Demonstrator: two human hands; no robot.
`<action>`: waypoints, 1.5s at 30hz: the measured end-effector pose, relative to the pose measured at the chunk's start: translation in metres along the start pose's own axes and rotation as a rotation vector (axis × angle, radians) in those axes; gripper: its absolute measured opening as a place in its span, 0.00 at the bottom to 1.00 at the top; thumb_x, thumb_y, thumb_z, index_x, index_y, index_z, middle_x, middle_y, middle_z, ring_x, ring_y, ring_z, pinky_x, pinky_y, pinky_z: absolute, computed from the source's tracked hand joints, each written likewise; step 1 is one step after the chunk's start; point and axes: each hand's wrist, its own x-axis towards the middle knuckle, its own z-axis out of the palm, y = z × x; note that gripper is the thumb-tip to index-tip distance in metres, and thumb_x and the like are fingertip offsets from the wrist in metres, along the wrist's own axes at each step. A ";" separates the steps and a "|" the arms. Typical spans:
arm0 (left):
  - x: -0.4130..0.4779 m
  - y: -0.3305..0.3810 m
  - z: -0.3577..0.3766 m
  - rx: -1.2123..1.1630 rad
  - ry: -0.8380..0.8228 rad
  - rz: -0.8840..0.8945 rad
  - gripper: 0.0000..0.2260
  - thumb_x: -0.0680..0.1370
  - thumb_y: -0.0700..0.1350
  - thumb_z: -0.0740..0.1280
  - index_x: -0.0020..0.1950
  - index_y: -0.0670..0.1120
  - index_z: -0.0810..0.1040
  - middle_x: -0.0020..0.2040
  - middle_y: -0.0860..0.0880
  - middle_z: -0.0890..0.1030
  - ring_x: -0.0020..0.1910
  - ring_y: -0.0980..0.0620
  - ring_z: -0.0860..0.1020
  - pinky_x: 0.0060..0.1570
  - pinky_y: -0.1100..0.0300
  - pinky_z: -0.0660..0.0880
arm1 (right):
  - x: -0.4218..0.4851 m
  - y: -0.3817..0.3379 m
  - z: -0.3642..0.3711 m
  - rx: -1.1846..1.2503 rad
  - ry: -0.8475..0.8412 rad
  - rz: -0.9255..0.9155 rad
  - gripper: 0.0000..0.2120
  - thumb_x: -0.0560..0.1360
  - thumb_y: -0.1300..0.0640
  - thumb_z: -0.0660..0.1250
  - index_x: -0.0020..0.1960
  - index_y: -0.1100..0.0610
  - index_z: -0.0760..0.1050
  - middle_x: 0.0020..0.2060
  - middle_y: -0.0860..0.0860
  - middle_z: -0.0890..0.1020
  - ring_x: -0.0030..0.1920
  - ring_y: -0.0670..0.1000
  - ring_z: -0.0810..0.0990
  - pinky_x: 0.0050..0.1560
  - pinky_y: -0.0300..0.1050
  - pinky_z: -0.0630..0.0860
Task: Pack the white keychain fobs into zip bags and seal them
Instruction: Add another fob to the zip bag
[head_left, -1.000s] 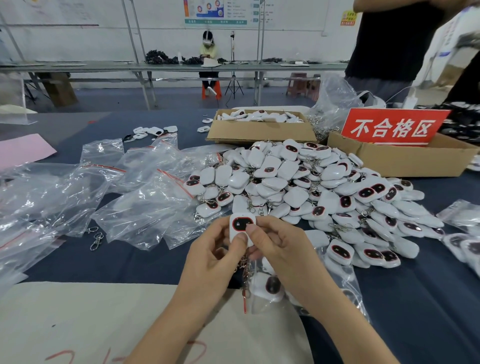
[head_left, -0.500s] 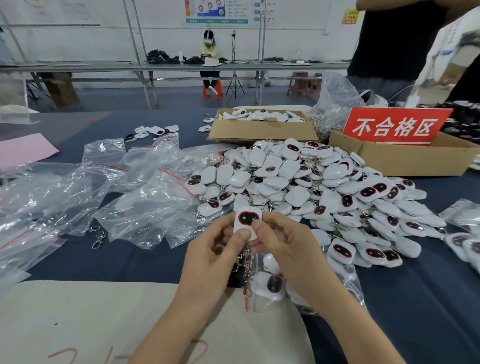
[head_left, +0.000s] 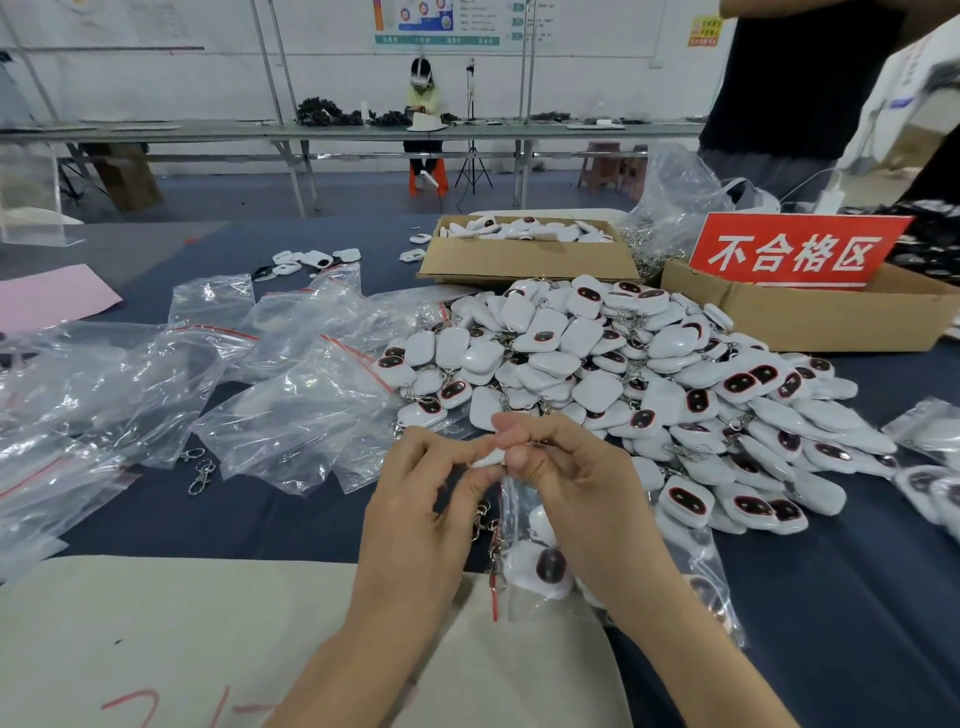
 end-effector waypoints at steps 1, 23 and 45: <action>0.000 0.001 0.000 -0.058 -0.010 -0.021 0.06 0.77 0.50 0.71 0.52 0.59 0.82 0.48 0.58 0.76 0.47 0.55 0.78 0.47 0.71 0.70 | 0.000 -0.001 -0.001 0.028 -0.003 0.009 0.14 0.78 0.67 0.68 0.42 0.49 0.82 0.53 0.40 0.85 0.56 0.41 0.83 0.59 0.37 0.78; 0.005 0.007 -0.001 -0.513 -0.253 -0.302 0.11 0.76 0.45 0.71 0.56 0.56 0.83 0.49 0.54 0.86 0.46 0.58 0.83 0.48 0.67 0.77 | 0.001 -0.004 -0.003 0.037 0.012 0.020 0.09 0.81 0.63 0.65 0.58 0.52 0.75 0.52 0.44 0.87 0.55 0.42 0.83 0.52 0.32 0.77; -0.003 0.001 0.000 -0.284 -0.420 -0.347 0.19 0.79 0.35 0.67 0.52 0.61 0.84 0.54 0.54 0.79 0.49 0.46 0.81 0.48 0.50 0.78 | 0.012 0.013 -0.044 -0.692 -0.197 0.165 0.12 0.80 0.53 0.66 0.61 0.42 0.78 0.47 0.37 0.83 0.50 0.33 0.78 0.54 0.29 0.74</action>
